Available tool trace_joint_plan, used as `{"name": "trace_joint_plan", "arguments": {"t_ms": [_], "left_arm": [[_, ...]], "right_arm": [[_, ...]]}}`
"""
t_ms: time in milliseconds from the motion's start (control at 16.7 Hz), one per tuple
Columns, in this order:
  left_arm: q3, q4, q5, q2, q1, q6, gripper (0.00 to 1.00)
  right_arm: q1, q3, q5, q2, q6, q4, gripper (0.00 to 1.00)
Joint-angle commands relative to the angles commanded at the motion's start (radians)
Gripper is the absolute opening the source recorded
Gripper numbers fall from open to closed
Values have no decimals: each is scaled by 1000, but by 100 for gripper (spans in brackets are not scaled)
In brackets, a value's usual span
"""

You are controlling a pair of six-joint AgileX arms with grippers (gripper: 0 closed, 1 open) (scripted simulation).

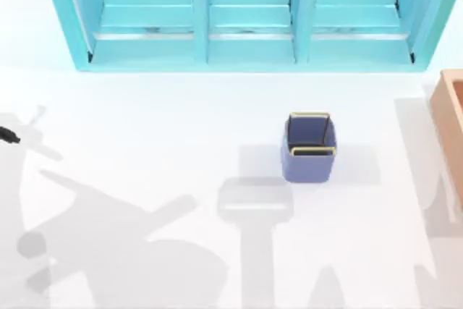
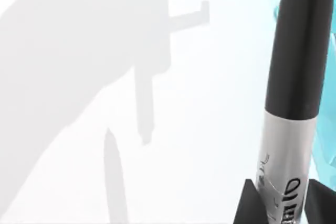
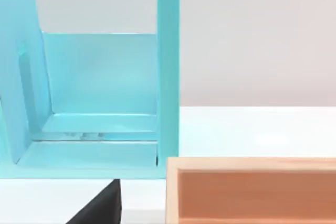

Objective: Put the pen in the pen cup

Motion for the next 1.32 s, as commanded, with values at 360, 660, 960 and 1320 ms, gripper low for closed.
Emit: {"name": "trace_joint_plan", "arguments": {"t_ms": [360,660,960,1320], "left_arm": [[347,181,-473,370,-408,226,0],[544,341,-873,542,-685,368,0],[692,501,-1181,669,-928,484,0],[818,646,-1681,877,-1223,579,0]], "right_arm": [[0,0,0,0,0,0,100],[0,0,0,0,0,0,100],[0,0,0,0,0,0,100],[0,0,0,0,0,0,100]]}}
